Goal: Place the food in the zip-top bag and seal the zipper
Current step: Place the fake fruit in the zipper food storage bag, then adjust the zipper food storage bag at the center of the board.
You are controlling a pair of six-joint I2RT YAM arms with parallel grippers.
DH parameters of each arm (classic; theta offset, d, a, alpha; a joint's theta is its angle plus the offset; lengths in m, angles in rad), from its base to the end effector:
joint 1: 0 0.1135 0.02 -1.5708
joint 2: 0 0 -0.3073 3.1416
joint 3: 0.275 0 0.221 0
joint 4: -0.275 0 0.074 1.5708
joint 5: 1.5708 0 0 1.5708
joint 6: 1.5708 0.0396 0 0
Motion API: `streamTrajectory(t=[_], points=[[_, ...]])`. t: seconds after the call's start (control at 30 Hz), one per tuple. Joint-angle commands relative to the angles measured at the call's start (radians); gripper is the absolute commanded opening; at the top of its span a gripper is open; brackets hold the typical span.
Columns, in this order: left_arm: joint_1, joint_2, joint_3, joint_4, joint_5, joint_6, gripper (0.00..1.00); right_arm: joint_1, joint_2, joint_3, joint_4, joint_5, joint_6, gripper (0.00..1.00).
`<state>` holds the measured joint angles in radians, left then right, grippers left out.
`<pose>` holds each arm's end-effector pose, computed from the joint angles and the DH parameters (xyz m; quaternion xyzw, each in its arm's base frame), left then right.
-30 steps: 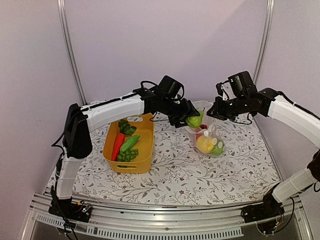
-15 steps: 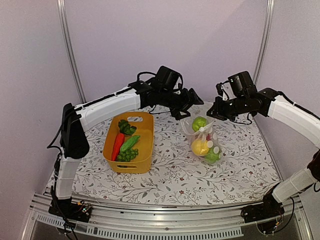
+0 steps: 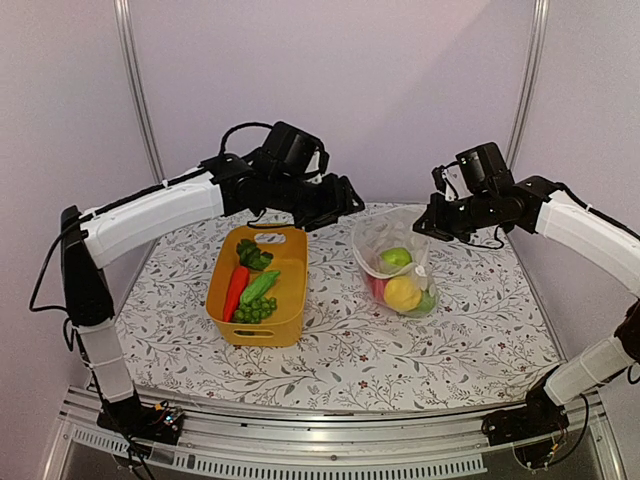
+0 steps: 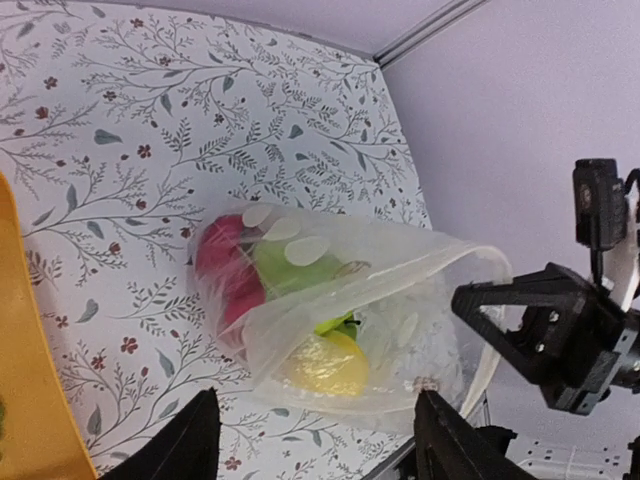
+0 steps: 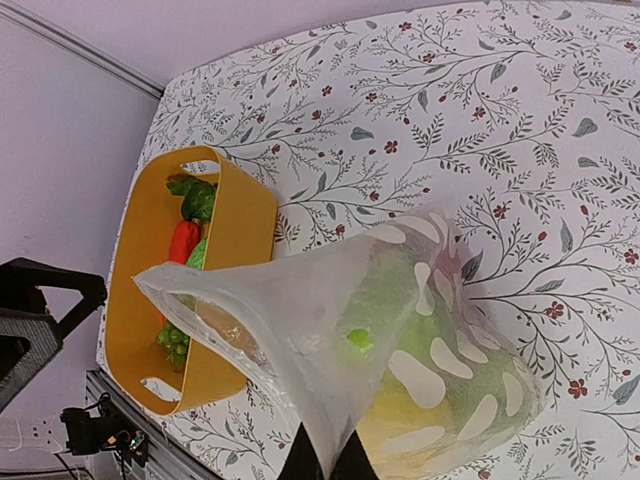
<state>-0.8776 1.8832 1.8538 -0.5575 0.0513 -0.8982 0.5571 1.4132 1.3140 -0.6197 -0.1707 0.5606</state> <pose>0.2690 -0.3270 0.3968 0.0030 0.8812 -0.3806 0.2804 0.2294 0.1508 0.3812 -0.0336 0.9074 0.2841 0.3079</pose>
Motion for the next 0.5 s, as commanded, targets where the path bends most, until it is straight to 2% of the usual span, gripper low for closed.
streamTrajectory(t=[0.0,0.17,0.3,0.47], points=[[0.008,-0.062,-0.224,0.084,-0.005,0.101,0.65,0.006,-0.017,-0.024,0.031,-0.011,0.007,0.0],[0.006,-0.091,-0.378,0.244,0.08,0.117,0.6,0.006,-0.023,-0.041,0.039,-0.023,0.009,0.0],[0.007,-0.039,-0.381,0.282,0.112,0.105,0.56,0.006,-0.025,-0.059,0.051,-0.037,0.018,0.0],[0.01,0.031,-0.365,0.38,0.164,0.058,0.44,0.006,-0.023,-0.061,0.051,-0.041,0.02,0.0]])
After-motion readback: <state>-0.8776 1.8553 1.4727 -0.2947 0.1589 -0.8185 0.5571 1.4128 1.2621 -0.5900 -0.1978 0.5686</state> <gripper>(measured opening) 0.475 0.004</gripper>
